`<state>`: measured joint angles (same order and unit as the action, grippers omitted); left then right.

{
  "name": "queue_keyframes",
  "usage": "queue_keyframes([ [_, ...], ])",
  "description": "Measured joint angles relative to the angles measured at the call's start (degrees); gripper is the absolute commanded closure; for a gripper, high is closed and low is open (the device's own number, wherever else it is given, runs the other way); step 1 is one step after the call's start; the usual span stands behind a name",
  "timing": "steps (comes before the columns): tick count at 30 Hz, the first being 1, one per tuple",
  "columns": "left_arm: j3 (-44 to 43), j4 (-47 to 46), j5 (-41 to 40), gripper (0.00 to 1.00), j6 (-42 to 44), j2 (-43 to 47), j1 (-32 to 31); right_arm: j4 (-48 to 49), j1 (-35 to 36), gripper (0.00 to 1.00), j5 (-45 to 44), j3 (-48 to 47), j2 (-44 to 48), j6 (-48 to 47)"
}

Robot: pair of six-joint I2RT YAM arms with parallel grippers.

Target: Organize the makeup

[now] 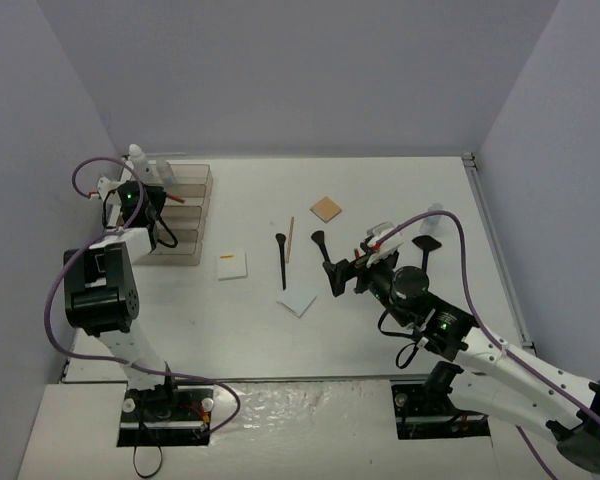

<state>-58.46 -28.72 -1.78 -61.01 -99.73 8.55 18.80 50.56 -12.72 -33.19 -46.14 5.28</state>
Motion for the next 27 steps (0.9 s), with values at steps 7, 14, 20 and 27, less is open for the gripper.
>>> queue_keyframes([
  [7,-6.8,-1.7,-1.1,0.98,-3.5,-10.2,0.8,-0.8,0.0,0.00,-1.6,0.9,1.6,-1.0],
  [14,-10.9,-3.3,-2.7,0.90,-4.0,-13.5,1.4,-0.8,-0.3,0.00,-1.9,0.9,-0.1,-1.3],
  [20,-11.0,-3.2,-2.8,0.64,-4.3,-14.5,1.7,-0.8,-0.3,0.00,-2.9,1.0,-0.3,-1.3],
  [27,-11.1,-1.9,-2.7,0.42,-4.0,-14.6,1.9,-0.9,-0.3,0.00,-3.6,1.0,-0.3,-0.9],
])
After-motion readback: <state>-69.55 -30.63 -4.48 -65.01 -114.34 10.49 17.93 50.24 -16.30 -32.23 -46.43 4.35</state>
